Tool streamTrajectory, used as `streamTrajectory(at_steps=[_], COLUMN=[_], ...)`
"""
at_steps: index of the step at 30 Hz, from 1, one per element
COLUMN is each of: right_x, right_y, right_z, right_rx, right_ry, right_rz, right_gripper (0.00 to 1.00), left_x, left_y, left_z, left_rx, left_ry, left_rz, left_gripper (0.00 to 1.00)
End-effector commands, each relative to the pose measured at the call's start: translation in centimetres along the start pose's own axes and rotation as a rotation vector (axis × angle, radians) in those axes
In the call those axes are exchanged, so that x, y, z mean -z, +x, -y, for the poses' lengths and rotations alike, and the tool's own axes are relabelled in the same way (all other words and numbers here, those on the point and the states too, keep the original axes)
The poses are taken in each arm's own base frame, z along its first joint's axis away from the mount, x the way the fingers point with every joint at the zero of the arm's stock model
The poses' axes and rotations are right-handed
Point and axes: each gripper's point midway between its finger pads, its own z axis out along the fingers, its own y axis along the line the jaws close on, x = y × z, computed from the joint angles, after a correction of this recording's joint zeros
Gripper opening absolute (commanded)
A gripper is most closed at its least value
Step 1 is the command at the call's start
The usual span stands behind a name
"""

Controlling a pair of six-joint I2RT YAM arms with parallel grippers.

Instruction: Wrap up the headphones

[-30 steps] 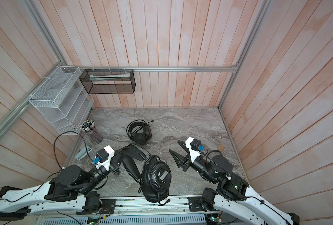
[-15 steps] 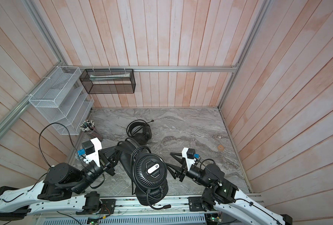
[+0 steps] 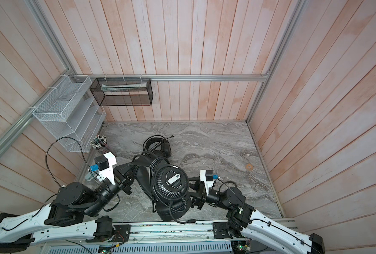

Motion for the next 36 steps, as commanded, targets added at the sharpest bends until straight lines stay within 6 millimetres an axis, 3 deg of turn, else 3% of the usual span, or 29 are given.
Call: streamTrajectory(at_steps=[1,6,19,21,27,32,36], right_x=[0.1,-0.2,-2.6,-2.9,-2.8,-2.5,-1.8], right_y=[-0.6,0.1,1.8,2.0,3.4,4.5,5.3], right_z=[1.7,3.7,5.4,5.7,7.4,9.0,10.3], right_rx=[0.007,0.043,0.078,0.079,0.059,0.034,0.021], right_ry=[0.085,0.178,0.2,0.204,0.276,0.343,0.412], right_rz=[0.054,0.045,-0.01,-0.018,-0.044,-0.064,-0.079], right_gripper=[0.65,0.6,0.56,0.49,0.12,0.0,0.0], left_x=[0.5,0.1,-0.1,0.0,0.0,0.0,-0.3], left_y=[-4.1,-3.9,-3.5,-3.6,-4.0,-4.4,-4.3], left_z=[-0.1,0.4,0.2,0.2,0.3,0.7,1.1], left_rx=[0.156,0.167,0.199,0.204,0.234,0.252,0.262], left_ry=[0.022,0.037,0.034,0.034,0.045,0.069,0.087], left_rz=[0.115,0.102,0.106,0.109,0.12,0.128,0.124], left_gripper=[0.0,0.0,0.0,0.0,0.0,0.0,0.0])
